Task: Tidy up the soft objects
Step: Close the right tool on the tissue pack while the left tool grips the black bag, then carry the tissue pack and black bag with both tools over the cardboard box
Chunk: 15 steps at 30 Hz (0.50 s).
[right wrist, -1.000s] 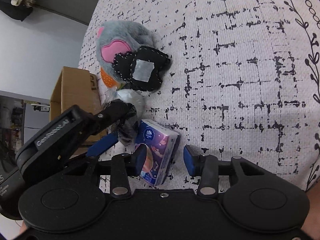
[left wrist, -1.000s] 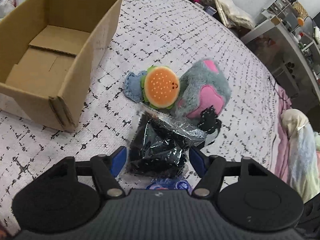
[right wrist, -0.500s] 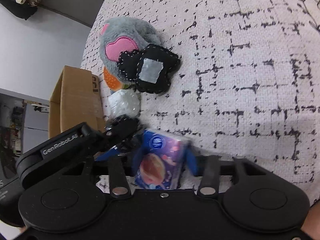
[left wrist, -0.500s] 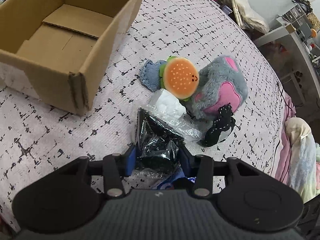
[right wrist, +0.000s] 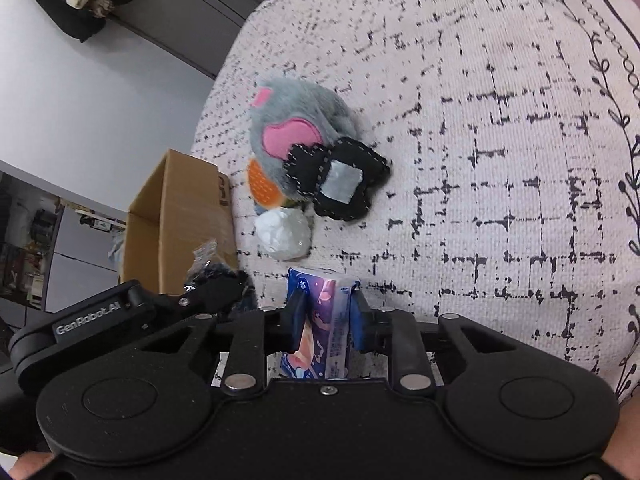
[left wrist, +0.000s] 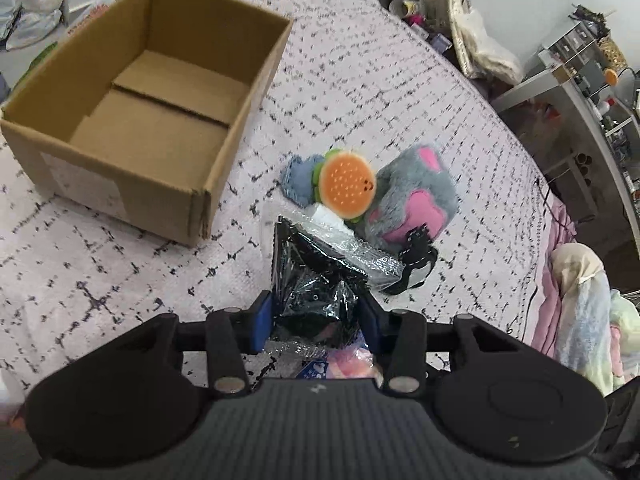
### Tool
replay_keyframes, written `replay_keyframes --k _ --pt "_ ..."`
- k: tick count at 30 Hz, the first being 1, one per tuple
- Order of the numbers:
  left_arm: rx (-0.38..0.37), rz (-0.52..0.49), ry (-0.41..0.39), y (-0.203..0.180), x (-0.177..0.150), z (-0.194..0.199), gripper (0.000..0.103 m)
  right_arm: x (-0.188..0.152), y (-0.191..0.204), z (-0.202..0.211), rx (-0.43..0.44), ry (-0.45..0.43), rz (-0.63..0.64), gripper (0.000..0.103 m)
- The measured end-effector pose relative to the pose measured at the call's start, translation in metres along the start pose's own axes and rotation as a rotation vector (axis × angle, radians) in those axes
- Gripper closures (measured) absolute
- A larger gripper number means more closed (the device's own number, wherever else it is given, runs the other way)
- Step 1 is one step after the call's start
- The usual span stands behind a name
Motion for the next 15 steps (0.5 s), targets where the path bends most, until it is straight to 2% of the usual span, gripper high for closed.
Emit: replay_keyframes --k 7,15 --pt "-0.005 -0.011 -0.048 -0.001 0.007 0.026 0.059 0.003 0.008 0.015 0.022 -0.039 0.037 0.081" --pt "0.029 -0.027 -0.091 0.005 0.014 0.050 0.059 0.010 0.032 0.026 0.036 -0.100 0.156 0.082"
Point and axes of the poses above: each gripper's, at about its wrist camera, not at the fingertips, and z roughly against the way its jaws point, y to its left, x to its top, the point moved 4 cm from there along -z, roughly the way its jaws point, and after that the axes turned 10 degrees about x, right-handed, at the moved point
